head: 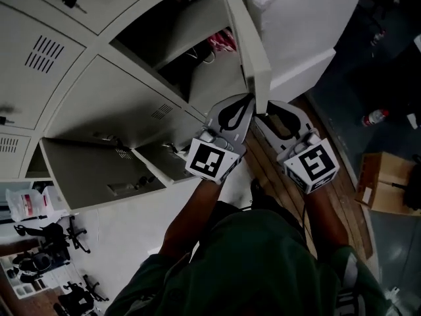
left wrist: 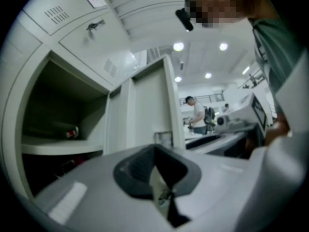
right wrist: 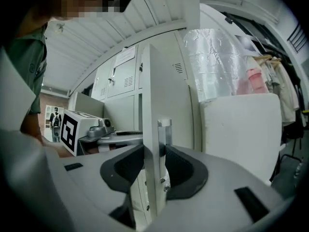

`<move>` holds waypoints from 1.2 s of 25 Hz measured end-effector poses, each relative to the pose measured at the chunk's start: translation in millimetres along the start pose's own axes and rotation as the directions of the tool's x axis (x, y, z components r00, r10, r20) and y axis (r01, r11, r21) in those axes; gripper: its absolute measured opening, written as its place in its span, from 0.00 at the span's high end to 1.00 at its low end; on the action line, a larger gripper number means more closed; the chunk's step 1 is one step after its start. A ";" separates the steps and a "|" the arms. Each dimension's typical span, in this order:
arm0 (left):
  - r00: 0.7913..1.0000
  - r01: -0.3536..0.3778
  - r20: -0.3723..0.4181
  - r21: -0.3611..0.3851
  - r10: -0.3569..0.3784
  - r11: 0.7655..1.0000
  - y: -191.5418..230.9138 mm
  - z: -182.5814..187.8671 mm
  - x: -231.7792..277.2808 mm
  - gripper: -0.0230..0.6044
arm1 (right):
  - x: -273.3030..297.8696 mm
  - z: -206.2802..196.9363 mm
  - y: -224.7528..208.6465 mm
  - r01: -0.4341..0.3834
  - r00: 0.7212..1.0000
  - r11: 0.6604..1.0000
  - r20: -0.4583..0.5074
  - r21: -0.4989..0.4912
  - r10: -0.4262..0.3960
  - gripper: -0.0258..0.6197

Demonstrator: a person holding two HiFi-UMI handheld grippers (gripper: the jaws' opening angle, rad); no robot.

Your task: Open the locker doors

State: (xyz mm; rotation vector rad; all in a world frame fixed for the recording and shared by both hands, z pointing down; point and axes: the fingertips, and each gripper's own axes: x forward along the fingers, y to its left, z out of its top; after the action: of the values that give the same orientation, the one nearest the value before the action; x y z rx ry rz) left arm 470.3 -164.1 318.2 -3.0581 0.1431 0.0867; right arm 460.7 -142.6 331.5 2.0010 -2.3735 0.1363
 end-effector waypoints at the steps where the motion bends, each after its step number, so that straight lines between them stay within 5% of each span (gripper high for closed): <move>1: 1.000 0.017 -0.001 0.002 -0.017 1.000 -5.9 -0.1 7.2 0.99 | -6.2 -1.1 -6.7 0.023 1.000 1.000 -0.001 0.000 -0.023 0.76; 13: 0.988 0.155 -0.032 0.008 -0.154 0.988 -50.5 -8.5 67.8 0.99 | -48.0 -6.3 -83.4 0.258 0.966 0.966 -0.017 0.023 -0.257 0.83; 18: 0.987 0.158 -0.031 0.026 -0.157 0.987 -58.6 -1.7 50.4 0.98 | -59.9 -3.1 -85.7 0.297 0.955 0.955 -0.023 0.028 -0.296 0.83; 22: 0.992 0.129 -0.018 0.030 -0.129 0.991 -57.3 13.0 14.5 0.98 | -88.7 23.8 -79.3 0.388 0.920 0.922 0.065 -0.014 -0.386 0.89; 25: 0.994 0.109 -0.015 0.041 -0.108 0.993 -53.9 23.1 -19.2 0.98 | -94.0 44.9 -51.5 0.354 0.931 0.934 0.115 -0.052 -0.346 0.91; 30: 1.000 0.021 -0.017 0.022 -0.020 1.000 -38.5 35.1 -89.9 0.98 | -54.4 48.3 26.6 0.118 0.989 0.992 0.091 -0.053 -0.113 0.92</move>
State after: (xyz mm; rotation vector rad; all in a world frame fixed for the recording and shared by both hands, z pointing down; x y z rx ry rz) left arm 382.8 -114.8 291.6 -3.0379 0.1128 0.0581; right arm 445.3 -89.0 277.7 2.1536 -2.2740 -0.0249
